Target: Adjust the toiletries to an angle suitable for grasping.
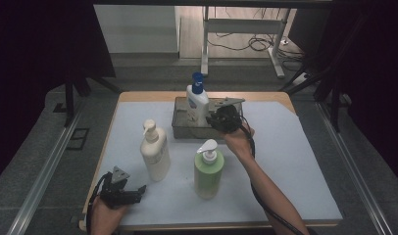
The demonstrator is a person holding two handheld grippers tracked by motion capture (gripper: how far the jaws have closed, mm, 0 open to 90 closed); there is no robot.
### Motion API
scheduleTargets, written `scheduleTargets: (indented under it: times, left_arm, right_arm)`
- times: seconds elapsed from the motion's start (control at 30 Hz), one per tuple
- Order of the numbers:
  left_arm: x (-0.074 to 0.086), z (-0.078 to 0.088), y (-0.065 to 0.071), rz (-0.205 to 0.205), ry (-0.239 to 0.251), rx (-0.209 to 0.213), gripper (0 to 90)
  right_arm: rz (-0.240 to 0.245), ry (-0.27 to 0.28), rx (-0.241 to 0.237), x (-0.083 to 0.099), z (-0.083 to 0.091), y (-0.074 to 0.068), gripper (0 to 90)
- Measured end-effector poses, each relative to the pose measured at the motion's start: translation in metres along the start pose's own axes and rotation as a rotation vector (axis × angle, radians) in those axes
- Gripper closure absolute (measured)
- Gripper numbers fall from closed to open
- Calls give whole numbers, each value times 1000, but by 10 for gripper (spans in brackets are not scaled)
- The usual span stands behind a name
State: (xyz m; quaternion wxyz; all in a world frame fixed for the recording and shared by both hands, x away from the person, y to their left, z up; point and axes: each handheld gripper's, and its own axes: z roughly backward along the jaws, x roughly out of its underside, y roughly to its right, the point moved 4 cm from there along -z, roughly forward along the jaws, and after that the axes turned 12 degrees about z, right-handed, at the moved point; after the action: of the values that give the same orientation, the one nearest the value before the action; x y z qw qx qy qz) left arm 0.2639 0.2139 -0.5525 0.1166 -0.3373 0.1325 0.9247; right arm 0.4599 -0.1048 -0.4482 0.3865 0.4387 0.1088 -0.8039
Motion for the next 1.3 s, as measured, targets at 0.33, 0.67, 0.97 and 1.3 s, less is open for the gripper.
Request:
scheduleTargets:
  times: [0.33, 0.67, 0.97, 1.3]
  left_arm:
    - [0, 0, 0, 0, 0, 0, 122]
    - [0, 0, 0, 0, 0, 0, 122]
    - [0, 0, 0, 0, 0, 0, 122]
    - [0, 0, 0, 0, 0, 0, 122]
  right_arm:
    - [-29, -23, 16, 4, -10, 8, 873]
    - [-66, -56, 25, 4, -31, 14, 896]
    - [-81, -87, 42, 8, -44, 15, 897]
    - [-83, -118, 43, 11, -54, 16, 897]
